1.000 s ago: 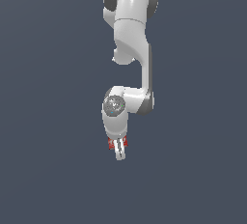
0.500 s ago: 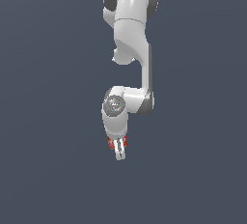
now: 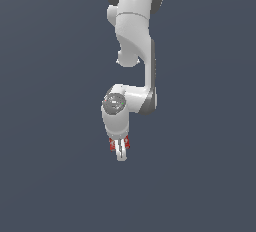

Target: Pick up the object and move it to a goal position.

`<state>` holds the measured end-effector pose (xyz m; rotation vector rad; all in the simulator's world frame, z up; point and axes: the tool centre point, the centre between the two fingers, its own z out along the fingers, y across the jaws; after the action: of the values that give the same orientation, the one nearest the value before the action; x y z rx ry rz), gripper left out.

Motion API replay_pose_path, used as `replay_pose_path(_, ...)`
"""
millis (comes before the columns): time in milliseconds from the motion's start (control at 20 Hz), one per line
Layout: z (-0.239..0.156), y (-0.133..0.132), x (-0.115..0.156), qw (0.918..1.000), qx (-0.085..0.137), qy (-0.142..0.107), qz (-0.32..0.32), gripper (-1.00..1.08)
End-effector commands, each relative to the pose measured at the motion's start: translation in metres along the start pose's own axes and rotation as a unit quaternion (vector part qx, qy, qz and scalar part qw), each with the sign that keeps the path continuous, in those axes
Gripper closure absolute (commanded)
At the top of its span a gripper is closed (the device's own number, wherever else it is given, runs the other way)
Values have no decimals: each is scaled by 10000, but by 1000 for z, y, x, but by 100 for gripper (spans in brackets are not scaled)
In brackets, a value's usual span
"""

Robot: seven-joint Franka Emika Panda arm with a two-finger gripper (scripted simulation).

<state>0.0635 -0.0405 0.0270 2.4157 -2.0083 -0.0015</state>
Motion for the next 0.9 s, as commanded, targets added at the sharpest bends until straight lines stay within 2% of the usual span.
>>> replay_pose_path(0, -7, 8, 6, 10000, 3, 1, 2, 108)
replay_pose_path(350, -36, 45, 29, 10000, 4, -6, 2, 108)
replay_pose_path(850, -99, 125, 81, 10000, 7, -23, 4, 108)
